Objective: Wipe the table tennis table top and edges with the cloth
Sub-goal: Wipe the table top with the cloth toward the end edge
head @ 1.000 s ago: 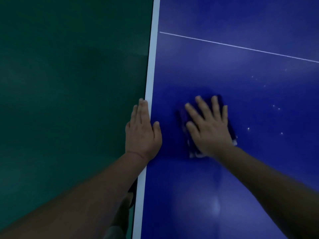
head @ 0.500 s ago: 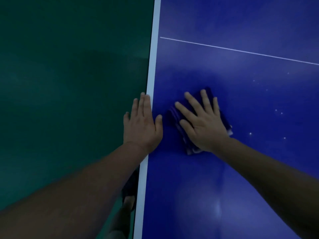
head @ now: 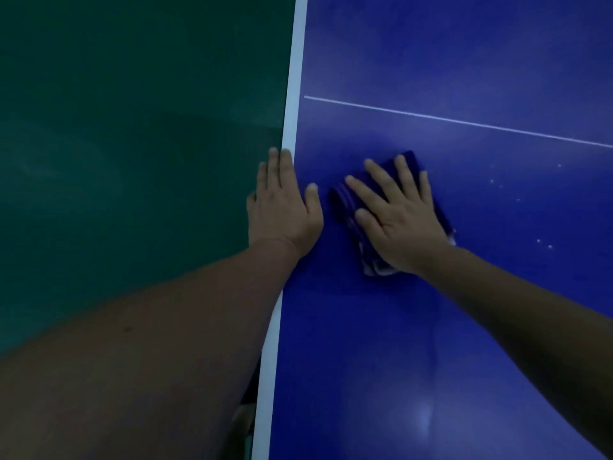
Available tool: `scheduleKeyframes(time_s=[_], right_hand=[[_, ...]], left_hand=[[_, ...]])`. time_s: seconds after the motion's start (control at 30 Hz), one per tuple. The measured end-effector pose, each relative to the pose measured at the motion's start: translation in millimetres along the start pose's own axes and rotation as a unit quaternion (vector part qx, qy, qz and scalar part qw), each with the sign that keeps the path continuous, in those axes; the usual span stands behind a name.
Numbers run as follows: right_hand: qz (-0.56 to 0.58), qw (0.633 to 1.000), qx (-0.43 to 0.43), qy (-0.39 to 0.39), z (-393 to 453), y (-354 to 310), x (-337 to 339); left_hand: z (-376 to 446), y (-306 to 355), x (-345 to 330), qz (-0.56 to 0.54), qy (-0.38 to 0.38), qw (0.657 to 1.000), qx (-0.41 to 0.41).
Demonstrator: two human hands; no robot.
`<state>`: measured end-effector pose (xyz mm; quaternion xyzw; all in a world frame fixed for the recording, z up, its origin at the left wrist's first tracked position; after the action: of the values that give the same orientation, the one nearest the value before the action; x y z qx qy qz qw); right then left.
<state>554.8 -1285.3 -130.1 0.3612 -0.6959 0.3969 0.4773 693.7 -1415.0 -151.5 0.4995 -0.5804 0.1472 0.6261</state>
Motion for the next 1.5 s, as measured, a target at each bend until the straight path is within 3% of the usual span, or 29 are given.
scheduleKeyframes(time_s=[0.13,0.2,0.3,0.4,0.53,0.6,0.73,0.8,0.9,0.97,1.1,1.2,1.37,1.5], right_hand=[[0.068,0.982,-0.168,0.053,73,19,19],[0.093,0.972,-0.205,0.064,120,4,26],[0.072,0.991,-0.102,0.045,149,-41,23],[0.048,0.998,0.025,0.043,104,-54,13],[0.029,0.998,0.051,0.023,50,-2,9],[0.019,0.999,0.038,0.023,63,18,16],[0.087,0.986,-0.126,0.059,144,31,39],[0.107,0.981,-0.154,0.058,182,15,44],[0.074,0.995,-0.06,0.04,192,-24,36],[0.046,0.998,0.009,0.048,156,-32,27],[0.038,0.998,0.009,0.039,48,4,10],[0.044,0.996,-0.066,0.028,23,49,16],[0.119,0.957,-0.249,0.096,110,45,31],[0.086,0.986,-0.105,0.102,72,-2,12]], left_hand=[[-1,0,0,0.015,0.0,1.0,-0.003],[-2,0,-1,0.018,-0.004,1.0,-0.001],[1,-1,-3,0.018,0.002,1.0,-0.001],[0,-1,-1,0.014,0.0,1.0,-0.006],[-1,-3,0,0.019,-0.001,1.0,-0.02],[-1,-3,0,0.023,-0.006,1.0,-0.018],[-2,-1,-1,0.041,-0.014,0.999,-0.013],[-2,-1,-2,0.046,-0.02,0.999,-0.01],[-1,-2,-2,0.041,-0.018,0.999,-0.009],[0,-2,-2,0.032,-0.016,0.999,-0.013],[1,-3,-3,0.037,-0.016,0.999,-0.015],[0,0,-3,0.063,-0.02,0.997,-0.038],[0,1,-4,0.115,-0.019,0.991,-0.073],[0,6,-4,0.132,0.001,0.985,-0.107]])
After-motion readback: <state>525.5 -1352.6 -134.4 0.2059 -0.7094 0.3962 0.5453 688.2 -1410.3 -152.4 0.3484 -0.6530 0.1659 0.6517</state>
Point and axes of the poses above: each hand's wrist, its own z-axis towards the middle knuckle, its own x-axis out of the back of the hand, y = z × x, the point moved 4 cm from there along z, towards the middle knuckle, and after that the axes turned 8 degrees about z, right-handed, at the moved point
